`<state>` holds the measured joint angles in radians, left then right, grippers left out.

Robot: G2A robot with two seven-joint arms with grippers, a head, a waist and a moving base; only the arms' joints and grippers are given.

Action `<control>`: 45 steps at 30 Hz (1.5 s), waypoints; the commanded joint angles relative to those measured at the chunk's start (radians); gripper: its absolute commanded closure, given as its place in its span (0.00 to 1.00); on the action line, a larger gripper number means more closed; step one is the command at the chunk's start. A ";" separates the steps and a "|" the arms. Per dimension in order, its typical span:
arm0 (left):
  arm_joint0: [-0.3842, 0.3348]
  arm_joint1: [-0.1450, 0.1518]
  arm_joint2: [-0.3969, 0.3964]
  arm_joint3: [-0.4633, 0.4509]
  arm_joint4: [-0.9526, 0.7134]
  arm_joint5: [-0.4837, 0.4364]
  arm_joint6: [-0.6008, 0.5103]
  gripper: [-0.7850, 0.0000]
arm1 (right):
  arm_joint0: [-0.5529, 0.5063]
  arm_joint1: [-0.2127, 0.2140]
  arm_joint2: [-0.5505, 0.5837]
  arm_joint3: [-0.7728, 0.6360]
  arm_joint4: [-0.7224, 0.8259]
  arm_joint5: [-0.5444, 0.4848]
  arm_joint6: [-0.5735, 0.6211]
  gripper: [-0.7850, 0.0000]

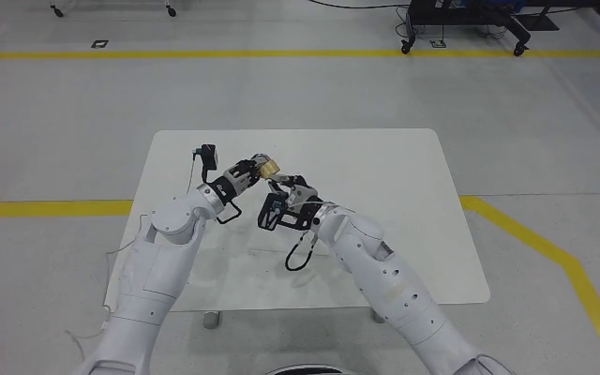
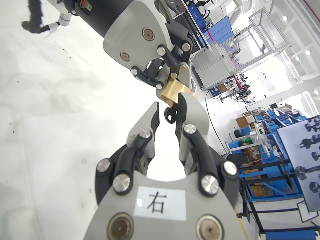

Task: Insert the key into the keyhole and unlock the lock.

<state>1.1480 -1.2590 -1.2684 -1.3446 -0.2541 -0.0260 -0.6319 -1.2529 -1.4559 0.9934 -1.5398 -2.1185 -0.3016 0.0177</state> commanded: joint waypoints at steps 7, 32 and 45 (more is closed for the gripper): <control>0.005 0.002 -0.004 0.001 -0.007 -0.016 -0.003 1.00 | -0.013 0.004 0.023 0.010 0.068 0.031 -0.057 1.00; 0.050 0.012 -0.039 -0.046 -0.046 -0.156 -0.010 1.00 | -0.017 0.018 0.166 0.103 0.770 -0.299 -0.248 0.33; 0.024 0.008 0.085 -0.017 0.215 -0.168 -0.013 1.00 | -0.170 0.057 0.328 -0.073 0.792 -0.234 -0.322 0.00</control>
<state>1.1759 -1.2499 -1.2008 -1.3646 -0.0612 -0.1971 -0.6351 -1.4035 -1.4017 1.3067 -1.5926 -1.3300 -0.5405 -0.2951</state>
